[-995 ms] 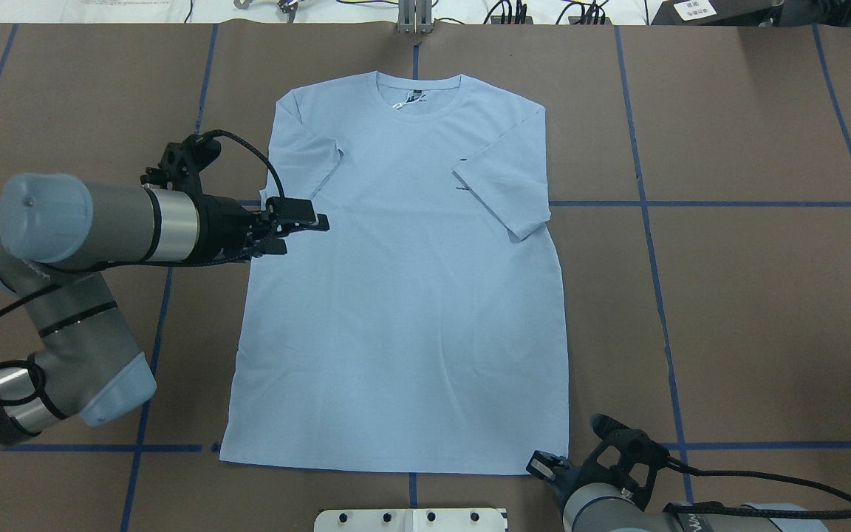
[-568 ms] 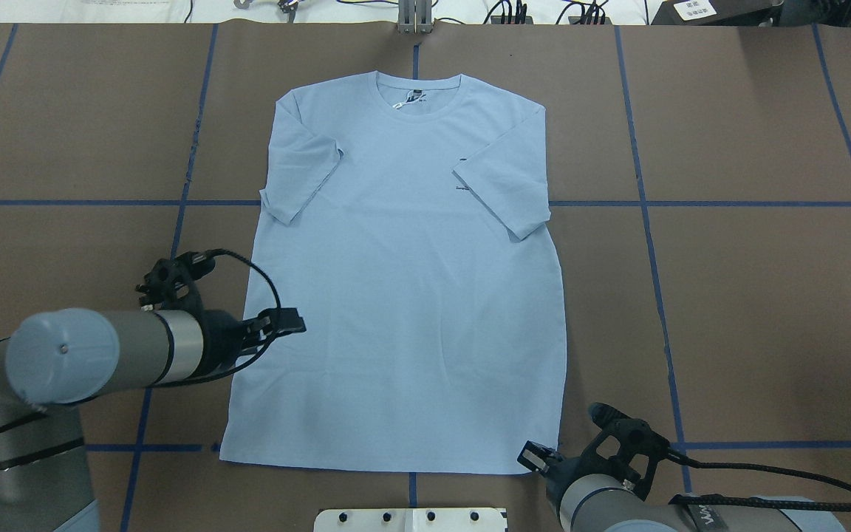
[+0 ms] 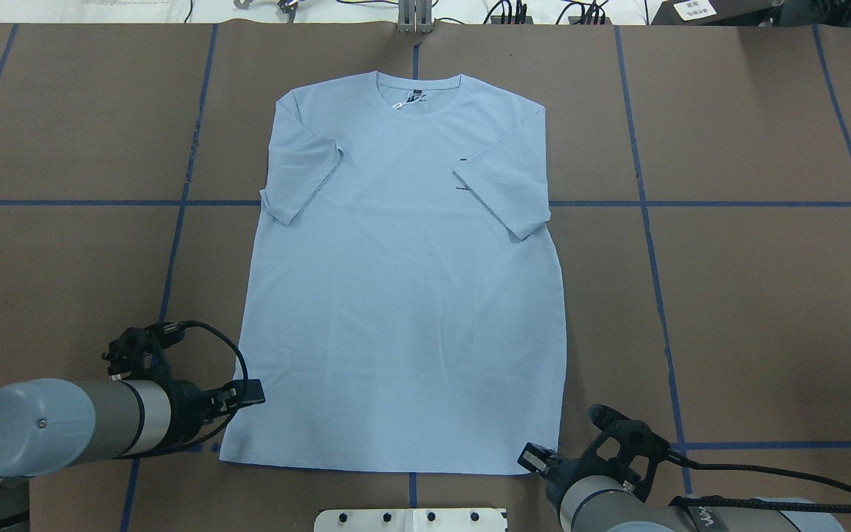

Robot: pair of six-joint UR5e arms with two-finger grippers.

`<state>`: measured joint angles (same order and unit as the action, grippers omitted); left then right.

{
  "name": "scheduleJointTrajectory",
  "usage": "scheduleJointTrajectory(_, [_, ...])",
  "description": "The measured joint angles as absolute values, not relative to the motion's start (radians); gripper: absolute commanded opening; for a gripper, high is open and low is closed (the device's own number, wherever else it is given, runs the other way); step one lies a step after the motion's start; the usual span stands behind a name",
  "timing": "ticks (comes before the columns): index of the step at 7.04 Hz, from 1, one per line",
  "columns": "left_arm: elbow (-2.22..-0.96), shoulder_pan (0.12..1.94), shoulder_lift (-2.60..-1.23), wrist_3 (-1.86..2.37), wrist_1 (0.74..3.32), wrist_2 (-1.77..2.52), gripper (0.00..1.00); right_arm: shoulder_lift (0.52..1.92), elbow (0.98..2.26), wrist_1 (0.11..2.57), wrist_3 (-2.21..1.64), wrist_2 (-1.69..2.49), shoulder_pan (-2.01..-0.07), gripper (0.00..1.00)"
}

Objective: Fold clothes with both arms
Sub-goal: 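Grasp both hem corners nearest the robot with the left and right grippers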

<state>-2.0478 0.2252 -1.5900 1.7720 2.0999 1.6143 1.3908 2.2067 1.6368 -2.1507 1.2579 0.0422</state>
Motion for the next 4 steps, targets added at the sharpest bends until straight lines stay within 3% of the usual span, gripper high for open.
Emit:
scheduleJointTrajectory(2, [-2.046,0.167,-1.588,1.839,2.045,1.614,0.7,1.391,2.205,1.637,-2.151,1.258,0.043,0.0])
scheduleJointTrajectory(3, [-2.045,0.154,-1.589,1.856,2.032,1.614,0.52,1.392,2.204,1.637,-2.151,1.258,0.043,0.0])
scheduleJointTrajectory(4, [-2.045,0.143,-1.589,1.874,2.027,1.613,0.15,1.392,2.204,1.637,-2.152,1.257,0.043,0.0])
